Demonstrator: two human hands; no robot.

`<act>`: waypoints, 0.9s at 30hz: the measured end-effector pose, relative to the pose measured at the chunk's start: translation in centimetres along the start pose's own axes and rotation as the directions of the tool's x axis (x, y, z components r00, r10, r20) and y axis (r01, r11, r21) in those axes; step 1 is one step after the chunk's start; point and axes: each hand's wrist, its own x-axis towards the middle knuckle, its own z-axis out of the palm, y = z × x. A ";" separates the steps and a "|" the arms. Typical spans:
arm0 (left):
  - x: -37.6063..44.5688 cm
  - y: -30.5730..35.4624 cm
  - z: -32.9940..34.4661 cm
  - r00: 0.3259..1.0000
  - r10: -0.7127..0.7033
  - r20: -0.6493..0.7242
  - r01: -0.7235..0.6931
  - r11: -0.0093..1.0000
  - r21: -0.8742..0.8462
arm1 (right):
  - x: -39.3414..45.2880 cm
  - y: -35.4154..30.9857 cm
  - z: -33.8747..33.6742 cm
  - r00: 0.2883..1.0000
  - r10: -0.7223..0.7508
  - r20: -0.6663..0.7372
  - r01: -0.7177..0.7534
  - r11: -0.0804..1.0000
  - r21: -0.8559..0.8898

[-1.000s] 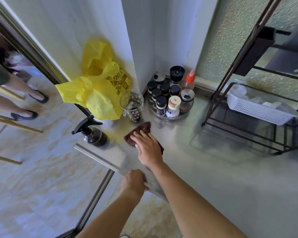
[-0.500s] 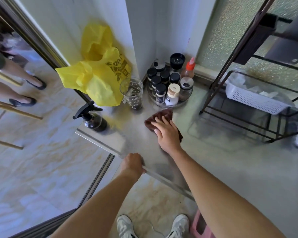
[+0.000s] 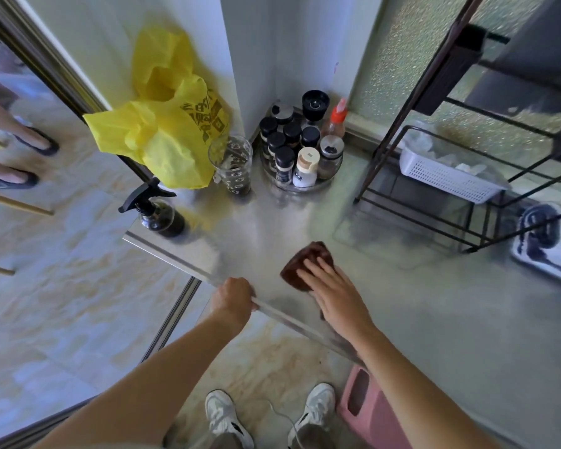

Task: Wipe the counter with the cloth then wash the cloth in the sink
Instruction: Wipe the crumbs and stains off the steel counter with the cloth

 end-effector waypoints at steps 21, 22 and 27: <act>1.3 1.5 4.3 0.976 0.217 0.001 -0.214 0.962 0.167 | 4.0 5.3 -1.1 0.835 0.505 -0.219 -0.496 0.863 0.096; 1.4 1.5 4.3 0.976 0.216 0.001 -0.212 0.961 0.176 | 5.7 3.9 -0.3 0.868 0.448 -0.214 -0.437 0.894 0.101; 1.6 1.7 3.8 0.977 0.210 0.023 -0.210 0.959 0.191 | 11.1 -1.4 2.1 0.943 0.297 -0.149 -0.275 0.949 0.154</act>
